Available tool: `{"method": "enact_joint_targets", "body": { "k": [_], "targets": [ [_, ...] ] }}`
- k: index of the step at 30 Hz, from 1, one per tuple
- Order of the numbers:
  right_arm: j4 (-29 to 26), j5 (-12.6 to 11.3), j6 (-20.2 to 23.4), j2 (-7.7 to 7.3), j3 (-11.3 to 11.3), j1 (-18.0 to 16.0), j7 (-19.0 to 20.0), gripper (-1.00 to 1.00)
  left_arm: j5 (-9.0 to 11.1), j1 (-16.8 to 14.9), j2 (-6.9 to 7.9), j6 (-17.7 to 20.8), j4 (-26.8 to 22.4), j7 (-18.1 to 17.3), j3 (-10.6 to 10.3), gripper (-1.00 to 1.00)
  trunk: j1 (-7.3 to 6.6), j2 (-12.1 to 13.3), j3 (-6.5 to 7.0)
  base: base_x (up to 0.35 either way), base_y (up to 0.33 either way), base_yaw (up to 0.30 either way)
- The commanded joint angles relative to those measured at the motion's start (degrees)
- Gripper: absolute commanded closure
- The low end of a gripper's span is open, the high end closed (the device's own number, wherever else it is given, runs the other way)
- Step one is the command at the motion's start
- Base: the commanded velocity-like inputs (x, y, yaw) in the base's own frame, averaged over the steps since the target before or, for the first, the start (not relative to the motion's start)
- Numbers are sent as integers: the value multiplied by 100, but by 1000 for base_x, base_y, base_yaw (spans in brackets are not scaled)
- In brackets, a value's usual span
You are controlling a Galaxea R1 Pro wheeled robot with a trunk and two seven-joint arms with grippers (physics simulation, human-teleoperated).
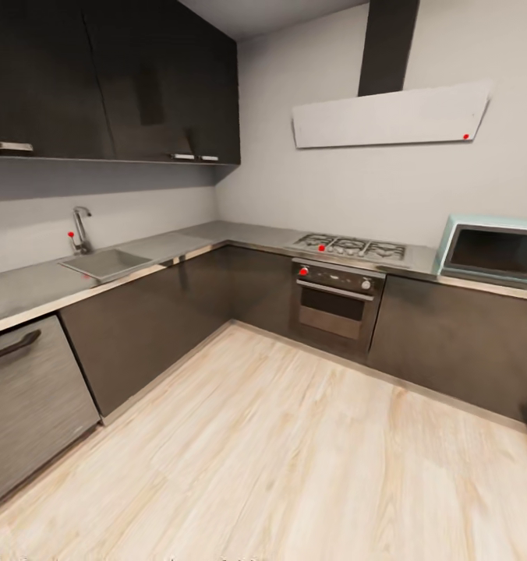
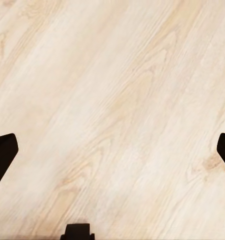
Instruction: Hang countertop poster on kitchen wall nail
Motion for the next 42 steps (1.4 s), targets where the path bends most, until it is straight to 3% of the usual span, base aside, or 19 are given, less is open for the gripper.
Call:
{"method": "enact_joint_targets", "body": {
  "k": [1,18,27,37,42],
  "targets": [
    [3,3,-17,-1,2,-2,-5,-100,-3,1,-3,-8,-5,0,7,-100,0,-3,-8,-7,11,254],
    [54,3,0,-15,9,-2,-127,-100,-3,1,-3,-8,-5,8,13,-100,0,-3,-60,0,-10,223],
    [452,356,-15,-1,5,-2,-154,-100,4,1,-3,-8,-14,17,17,-100,0,-3,-64,194,-94,32],
    [460,373,-127,24,9,-3,-183,-100,5,1,-3,-8,-14,18,19,-100,0,-3,-86,149,230,250],
    [460,379,-131,33,16,-2,-607,-100,5,1,-3,-8,-14,18,21,-100,0,-3,-98,5,89,274]
  ]
}}
